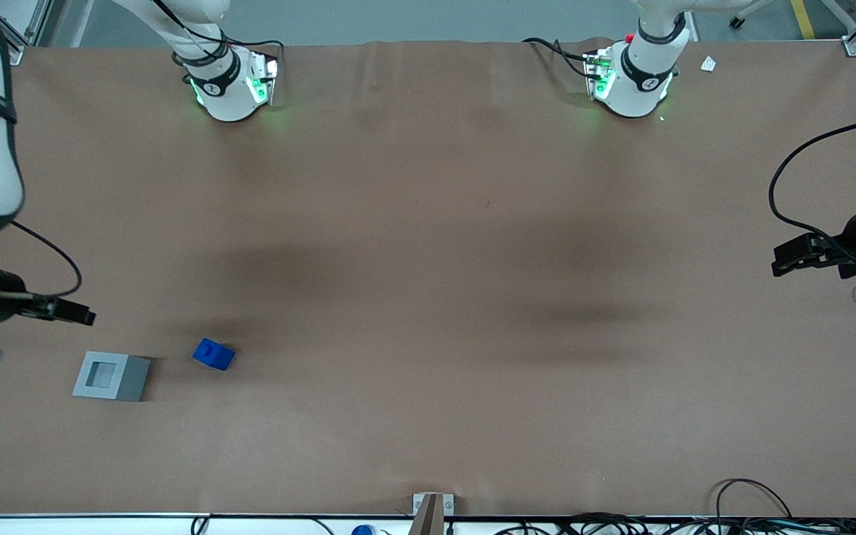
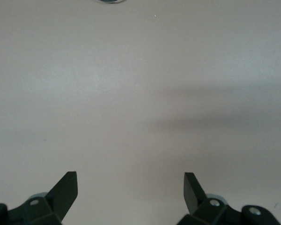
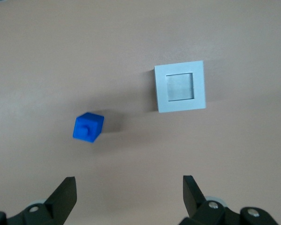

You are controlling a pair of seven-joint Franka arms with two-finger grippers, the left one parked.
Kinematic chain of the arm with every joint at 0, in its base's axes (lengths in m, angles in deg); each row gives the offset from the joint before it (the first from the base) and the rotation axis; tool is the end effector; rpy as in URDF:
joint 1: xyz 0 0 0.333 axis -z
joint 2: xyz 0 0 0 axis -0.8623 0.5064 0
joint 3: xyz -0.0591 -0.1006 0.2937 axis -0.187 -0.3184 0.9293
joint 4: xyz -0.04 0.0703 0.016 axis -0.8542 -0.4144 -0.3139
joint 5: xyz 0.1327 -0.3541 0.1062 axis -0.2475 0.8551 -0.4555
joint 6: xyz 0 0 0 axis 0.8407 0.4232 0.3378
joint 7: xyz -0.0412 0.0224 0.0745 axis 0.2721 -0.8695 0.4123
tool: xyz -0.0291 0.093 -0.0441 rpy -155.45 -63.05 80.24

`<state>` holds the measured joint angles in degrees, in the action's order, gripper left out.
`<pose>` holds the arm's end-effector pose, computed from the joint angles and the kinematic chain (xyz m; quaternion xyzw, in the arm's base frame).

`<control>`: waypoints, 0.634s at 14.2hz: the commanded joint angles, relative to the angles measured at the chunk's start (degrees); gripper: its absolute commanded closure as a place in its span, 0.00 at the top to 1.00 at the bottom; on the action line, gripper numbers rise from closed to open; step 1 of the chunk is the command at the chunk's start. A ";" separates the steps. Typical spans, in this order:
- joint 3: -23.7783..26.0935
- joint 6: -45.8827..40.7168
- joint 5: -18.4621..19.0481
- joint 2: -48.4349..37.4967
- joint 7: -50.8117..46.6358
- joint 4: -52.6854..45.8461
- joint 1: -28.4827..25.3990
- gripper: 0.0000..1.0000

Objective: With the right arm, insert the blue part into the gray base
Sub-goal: 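Move the open right gripper down over the blue cube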

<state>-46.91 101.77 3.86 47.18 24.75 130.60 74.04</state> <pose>0.6830 -0.0633 0.4468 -0.9937 0.1091 0.0132 0.0231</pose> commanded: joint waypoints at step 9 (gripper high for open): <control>0.38 13.39 6.57 12.63 -23.67 0.91 -8.75 1.00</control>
<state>-46.65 114.71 8.77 58.99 3.71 131.41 66.18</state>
